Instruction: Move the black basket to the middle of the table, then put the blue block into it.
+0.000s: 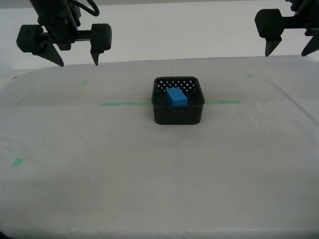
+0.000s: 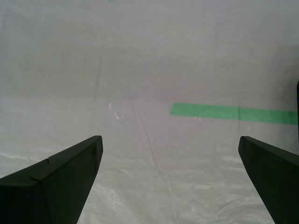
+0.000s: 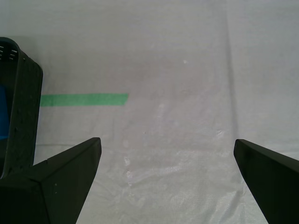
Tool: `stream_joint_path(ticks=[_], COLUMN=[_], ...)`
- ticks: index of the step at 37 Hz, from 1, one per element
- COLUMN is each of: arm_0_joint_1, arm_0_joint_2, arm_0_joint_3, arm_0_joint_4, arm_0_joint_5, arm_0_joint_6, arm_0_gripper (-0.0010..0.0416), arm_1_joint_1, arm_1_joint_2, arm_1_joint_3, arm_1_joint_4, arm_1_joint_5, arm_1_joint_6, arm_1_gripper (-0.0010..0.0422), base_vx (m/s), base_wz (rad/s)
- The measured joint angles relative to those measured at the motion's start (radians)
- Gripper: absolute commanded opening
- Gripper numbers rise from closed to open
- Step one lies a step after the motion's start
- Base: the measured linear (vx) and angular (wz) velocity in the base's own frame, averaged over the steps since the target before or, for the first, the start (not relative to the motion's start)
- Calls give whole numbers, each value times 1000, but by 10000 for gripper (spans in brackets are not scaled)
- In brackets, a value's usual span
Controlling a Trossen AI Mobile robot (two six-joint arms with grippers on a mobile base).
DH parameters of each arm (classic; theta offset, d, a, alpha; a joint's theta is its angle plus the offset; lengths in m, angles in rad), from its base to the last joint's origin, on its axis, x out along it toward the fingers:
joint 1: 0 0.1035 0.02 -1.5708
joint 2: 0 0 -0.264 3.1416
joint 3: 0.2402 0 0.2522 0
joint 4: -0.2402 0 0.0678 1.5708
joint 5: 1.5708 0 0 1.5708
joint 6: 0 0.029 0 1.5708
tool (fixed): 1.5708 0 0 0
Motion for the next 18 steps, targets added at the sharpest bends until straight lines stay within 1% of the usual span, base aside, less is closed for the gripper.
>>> stream_joint_path(ticks=[18], arm_0_joint_1=[0], arm_0_joint_2=[0], arm_0_joint_3=[0], arm_0_joint_4=[0], arm_0_joint_5=[0], arm_0_joint_6=[0], arm_0_gripper=[399], arm_1_joint_1=[0], arm_1_joint_2=[0], arm_1_joint_3=[0], arm_1_joint_4=[0], arm_1_joint_5=[0], arm_1_joint_6=[0], arm_1_gripper=[400], base_vx=[0], base_wz=[0])
